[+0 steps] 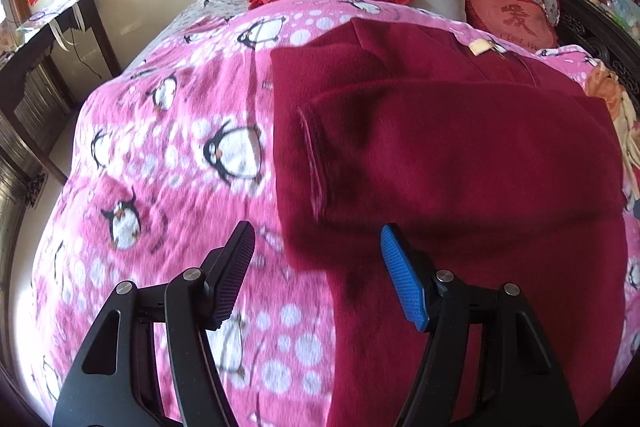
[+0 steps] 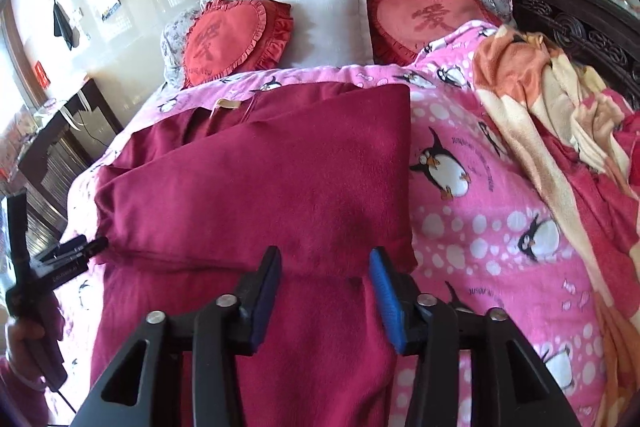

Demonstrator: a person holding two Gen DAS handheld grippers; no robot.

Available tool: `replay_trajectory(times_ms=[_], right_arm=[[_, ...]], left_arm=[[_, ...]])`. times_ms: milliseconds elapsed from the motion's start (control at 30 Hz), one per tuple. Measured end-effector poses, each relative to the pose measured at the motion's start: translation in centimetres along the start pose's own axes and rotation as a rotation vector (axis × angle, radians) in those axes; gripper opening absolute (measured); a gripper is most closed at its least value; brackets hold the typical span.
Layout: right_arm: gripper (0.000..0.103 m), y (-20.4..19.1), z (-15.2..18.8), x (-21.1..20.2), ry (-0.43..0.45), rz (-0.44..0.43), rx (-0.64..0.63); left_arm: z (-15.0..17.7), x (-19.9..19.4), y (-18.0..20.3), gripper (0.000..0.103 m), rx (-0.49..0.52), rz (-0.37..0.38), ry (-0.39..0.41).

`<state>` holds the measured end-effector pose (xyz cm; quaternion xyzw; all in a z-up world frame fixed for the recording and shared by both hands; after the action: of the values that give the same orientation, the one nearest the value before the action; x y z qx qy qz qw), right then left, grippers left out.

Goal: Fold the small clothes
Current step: 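Grasp the shirt hem with the right tool and start lifting it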

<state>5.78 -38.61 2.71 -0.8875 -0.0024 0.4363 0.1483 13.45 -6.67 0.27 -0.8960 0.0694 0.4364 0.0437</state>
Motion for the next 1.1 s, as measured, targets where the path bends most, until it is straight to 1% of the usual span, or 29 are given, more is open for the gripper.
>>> replay_trajectory(times_ms=[133,167,233,367,467,633,700,767,933,1033,1100], right_arm=[[0.047,0.6,2.0,-1.3,-0.043,-0.059,0.066],[0.047,0.9,3.0,-1.7,-0.067,-0.081,0.09],[0.047,1.6,4.5,-2.5,-0.097,-0.097,0.111],[0.048,2.7,8.0,-4.4,-0.156,-0.098,0.109],[0.048,3.1,10.9,-6.0,-0.187,-0.072,0.076],[0.048,3.4,15.8,-8.1,-0.234,-0.076,0.072],[0.048,3.5,17.4,-8.7,-0.253,-0.088,0.079],[0.048,3.2,19.2,-9.2,-0.274,-0.122,0.103],[0.053,2.9,22.5,-10.0,-0.294,-0.178,0.173],[0.058,2.9,23.5,-10.4,-0.278,-0.218,0.233],[0.059,3.0,23.7,-10.6,-0.266,-0.231,0.256]], left_arm=[[2.6,-2.0,-0.2,0.066,-0.004,0.048,-0.029],[3.4,-2.6,-0.2,0.066,-0.004,0.065,-0.039],[5.0,-3.8,-0.4,0.066,-0.008,0.092,-0.057],[8.3,-5.6,-0.8,0.066,-0.015,0.136,-0.104],[10.9,-6.9,-1.3,0.066,-0.022,0.157,-0.143],[15.0,-8.9,-1.7,0.066,-0.06,0.209,-0.203],[16.2,-9.4,-1.7,0.066,-0.068,0.224,-0.224],[17.2,-9.9,-1.7,0.066,-0.072,0.232,-0.235],[19.1,-11.1,-1.5,0.066,-0.089,0.262,-0.263],[20.3,-11.4,-1.1,0.066,-0.085,0.266,-0.278],[21.1,-11.4,-0.8,0.066,-0.092,0.274,-0.3]])
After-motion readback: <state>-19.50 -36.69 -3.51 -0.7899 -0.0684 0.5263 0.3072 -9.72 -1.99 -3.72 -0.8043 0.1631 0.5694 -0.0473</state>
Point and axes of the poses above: each gripper's, at about its wrist camera, not at the fingertips, and x roughly the way its jaws point, y to its right, z to its underside, the point moved 7 cm from there along x, roughly the way its jaws point, and after that the axes turned 3 degrees about y, right-handed, at the moved point
